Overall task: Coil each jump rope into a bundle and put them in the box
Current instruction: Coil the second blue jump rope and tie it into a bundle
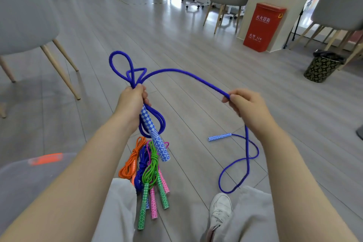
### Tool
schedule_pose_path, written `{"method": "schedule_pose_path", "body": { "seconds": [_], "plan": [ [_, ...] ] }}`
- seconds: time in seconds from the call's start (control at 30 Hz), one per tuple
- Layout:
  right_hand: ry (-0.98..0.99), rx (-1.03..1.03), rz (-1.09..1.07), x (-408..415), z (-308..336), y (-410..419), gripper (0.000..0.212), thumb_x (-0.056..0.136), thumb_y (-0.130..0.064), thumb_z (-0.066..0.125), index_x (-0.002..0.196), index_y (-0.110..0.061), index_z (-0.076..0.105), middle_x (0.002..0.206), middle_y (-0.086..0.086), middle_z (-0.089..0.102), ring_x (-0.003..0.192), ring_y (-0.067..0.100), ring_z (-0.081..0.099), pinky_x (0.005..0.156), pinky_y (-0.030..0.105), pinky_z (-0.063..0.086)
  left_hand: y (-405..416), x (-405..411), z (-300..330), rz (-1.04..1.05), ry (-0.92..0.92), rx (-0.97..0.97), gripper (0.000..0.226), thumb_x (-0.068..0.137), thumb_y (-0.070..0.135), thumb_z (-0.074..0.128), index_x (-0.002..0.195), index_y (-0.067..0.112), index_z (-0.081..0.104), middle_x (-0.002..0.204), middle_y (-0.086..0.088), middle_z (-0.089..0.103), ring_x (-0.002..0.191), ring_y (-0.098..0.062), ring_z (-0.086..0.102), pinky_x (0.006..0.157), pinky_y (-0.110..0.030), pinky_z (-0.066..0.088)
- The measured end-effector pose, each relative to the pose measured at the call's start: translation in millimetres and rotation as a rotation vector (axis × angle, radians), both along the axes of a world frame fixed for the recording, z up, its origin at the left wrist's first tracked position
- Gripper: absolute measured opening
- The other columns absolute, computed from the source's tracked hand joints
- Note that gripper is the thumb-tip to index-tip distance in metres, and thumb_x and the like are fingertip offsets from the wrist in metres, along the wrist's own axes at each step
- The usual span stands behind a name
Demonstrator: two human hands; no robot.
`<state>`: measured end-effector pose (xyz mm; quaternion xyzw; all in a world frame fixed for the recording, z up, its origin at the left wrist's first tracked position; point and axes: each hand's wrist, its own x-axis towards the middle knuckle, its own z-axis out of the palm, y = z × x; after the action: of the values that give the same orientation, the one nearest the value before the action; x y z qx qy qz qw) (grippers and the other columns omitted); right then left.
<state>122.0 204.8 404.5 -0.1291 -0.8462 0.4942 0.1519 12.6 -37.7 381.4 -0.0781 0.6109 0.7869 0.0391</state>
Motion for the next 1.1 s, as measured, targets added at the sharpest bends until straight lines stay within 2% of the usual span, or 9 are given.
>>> {"method": "schedule_pose_path", "body": {
  "seconds": [0.17,0.27,0.43,0.57,0.67,0.77,0.9,1.0,1.1],
  "plan": [
    [0.047,0.026,0.16,-6,-9,-47,0.027,0.095,-0.016,0.05,0.079,-0.029,0.067,0.066,0.003,0.048,0.065,0.017,0.042,0.064,0.031,0.036,13,14,4,-0.195,-0.097,0.125,0.012,0.091,0.011,0.04,0.081,0.014,0.046,0.059,0.003,0.04,0.05,-0.012,0.038,0.059,-0.028,0.04],
    [-0.01,0.124,0.241,-9,-17,-70,0.025,0.096,-0.02,0.05,0.081,-0.031,0.065,0.063,-0.003,0.049,0.057,0.01,0.042,0.06,0.028,0.037,16,20,5,-0.321,-0.077,0.166,0.011,0.086,0.005,0.036,0.085,0.011,0.045,0.061,0.001,0.04,0.053,-0.014,0.038,0.063,-0.03,0.041],
    [-0.099,0.233,0.254,-15,-27,-86,0.023,0.097,-0.024,0.046,0.093,-0.026,0.069,0.06,-0.011,0.052,0.055,0.005,0.045,0.056,0.025,0.036,16,31,5,-0.569,0.03,0.019,0.031,0.055,0.003,0.044,0.086,0.008,0.047,0.065,-0.004,0.047,0.062,-0.017,0.049,0.077,-0.036,0.043],
    [-0.103,0.267,0.286,-12,-28,-89,0.023,0.095,-0.025,0.047,0.1,-0.024,0.07,0.076,-0.004,0.066,0.071,0.015,0.058,0.067,0.034,0.047,18,32,1,-0.665,0.052,-0.103,0.025,0.076,0.008,0.062,0.099,0.014,0.052,0.074,0.0,0.054,0.066,-0.013,0.056,0.075,-0.031,0.045],
    [-0.106,0.291,0.296,-10,-27,-89,0.023,0.096,-0.026,0.047,0.101,-0.02,0.069,0.073,-0.004,0.063,0.066,0.013,0.056,0.065,0.034,0.046,19,33,-1,-0.639,0.127,-0.183,0.008,0.094,0.011,0.054,0.1,0.016,0.055,0.078,0.0,0.056,0.072,-0.015,0.054,0.071,-0.027,0.046],
    [-0.117,0.294,0.301,-10,-26,-87,0.029,0.099,-0.035,0.045,0.092,-0.018,0.068,0.072,-0.001,0.063,0.066,0.016,0.056,0.066,0.037,0.047,17,33,0,-0.655,0.134,-0.166,0.011,0.099,0.015,0.047,0.101,0.011,0.058,0.085,-0.004,0.059,0.076,-0.016,0.055,0.072,-0.027,0.05],
    [-0.174,0.285,0.28,-10,-17,-75,0.041,0.097,-0.05,0.043,0.081,-0.023,0.068,0.064,-0.006,0.056,0.062,0.01,0.052,0.062,0.031,0.043,15,31,3,-0.634,0.096,-0.079,0.018,0.1,0.02,0.046,0.098,0.009,0.059,0.083,-0.004,0.063,0.068,-0.013,0.055,0.078,-0.034,0.051],
    [-0.188,0.246,0.242,-10,-12,-58,0.045,0.094,-0.054,0.044,0.076,-0.021,0.068,0.078,0.01,0.063,0.076,0.021,0.06,0.073,0.038,0.05,10,27,7,-0.592,0.105,0.024,0.019,0.101,0.022,0.044,0.098,0.01,0.059,0.082,-0.002,0.066,0.07,-0.015,0.059,0.078,-0.036,0.053],
    [-0.196,0.15,0.222,-6,-10,-34,0.046,0.089,-0.058,0.046,0.072,-0.02,0.067,0.07,0.007,0.051,0.066,0.02,0.049,0.068,0.038,0.046,4,20,11,-0.454,0.147,0.032,0.02,0.101,0.023,0.043,0.096,0.013,0.059,0.078,0.001,0.065,0.081,-0.017,0.065,0.077,-0.035,0.055]
  ]
}}
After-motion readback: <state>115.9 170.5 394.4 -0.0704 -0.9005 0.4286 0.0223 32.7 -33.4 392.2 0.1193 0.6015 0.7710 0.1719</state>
